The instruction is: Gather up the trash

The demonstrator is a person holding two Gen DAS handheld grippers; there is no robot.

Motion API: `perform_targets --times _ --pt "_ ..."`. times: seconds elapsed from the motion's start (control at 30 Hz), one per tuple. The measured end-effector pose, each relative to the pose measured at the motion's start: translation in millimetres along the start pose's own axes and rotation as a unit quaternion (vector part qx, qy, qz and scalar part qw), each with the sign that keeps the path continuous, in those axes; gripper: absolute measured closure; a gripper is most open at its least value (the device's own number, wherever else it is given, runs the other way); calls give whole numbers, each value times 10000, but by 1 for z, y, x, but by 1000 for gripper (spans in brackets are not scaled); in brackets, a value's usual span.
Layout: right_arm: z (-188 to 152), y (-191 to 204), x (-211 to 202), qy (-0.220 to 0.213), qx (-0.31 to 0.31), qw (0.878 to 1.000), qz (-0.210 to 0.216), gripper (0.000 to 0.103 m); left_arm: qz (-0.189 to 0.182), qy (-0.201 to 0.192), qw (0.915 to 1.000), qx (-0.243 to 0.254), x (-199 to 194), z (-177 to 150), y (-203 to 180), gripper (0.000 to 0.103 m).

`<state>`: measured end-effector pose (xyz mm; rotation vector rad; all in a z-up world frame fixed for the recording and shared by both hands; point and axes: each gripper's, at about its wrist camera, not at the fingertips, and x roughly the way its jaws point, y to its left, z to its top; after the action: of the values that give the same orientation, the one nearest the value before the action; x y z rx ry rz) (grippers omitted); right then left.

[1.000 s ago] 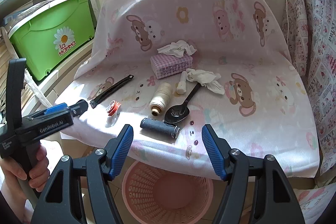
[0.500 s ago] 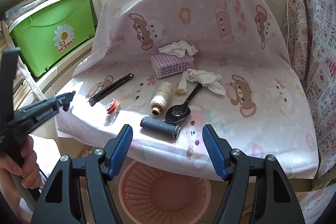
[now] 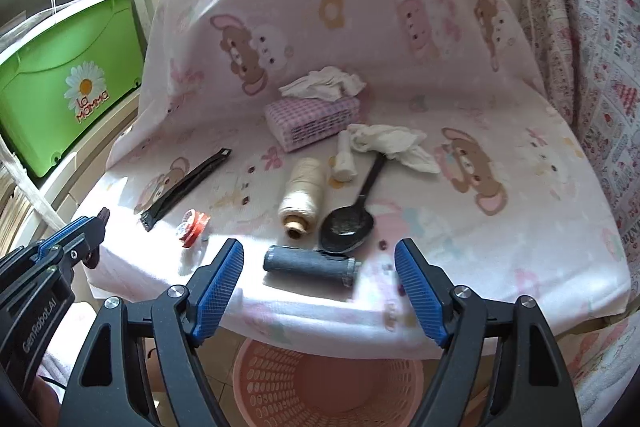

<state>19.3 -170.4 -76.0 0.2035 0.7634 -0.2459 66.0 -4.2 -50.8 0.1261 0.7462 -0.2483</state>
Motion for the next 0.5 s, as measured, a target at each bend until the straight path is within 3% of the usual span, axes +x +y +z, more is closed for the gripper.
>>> perform_targets --times 0.2,0.33,0.5 --pt "0 8 5 -8 -128 9999 -12 51 -140 60 9997 -209 1 0 8 95" --pt "-3 -2 -3 32 66 9999 155 52 -117 63 9996 -250 0 0 11 95" --pt "-4 -13 -21 -11 163 9976 675 52 -174 112 9996 -201 -1 -1 8 95"
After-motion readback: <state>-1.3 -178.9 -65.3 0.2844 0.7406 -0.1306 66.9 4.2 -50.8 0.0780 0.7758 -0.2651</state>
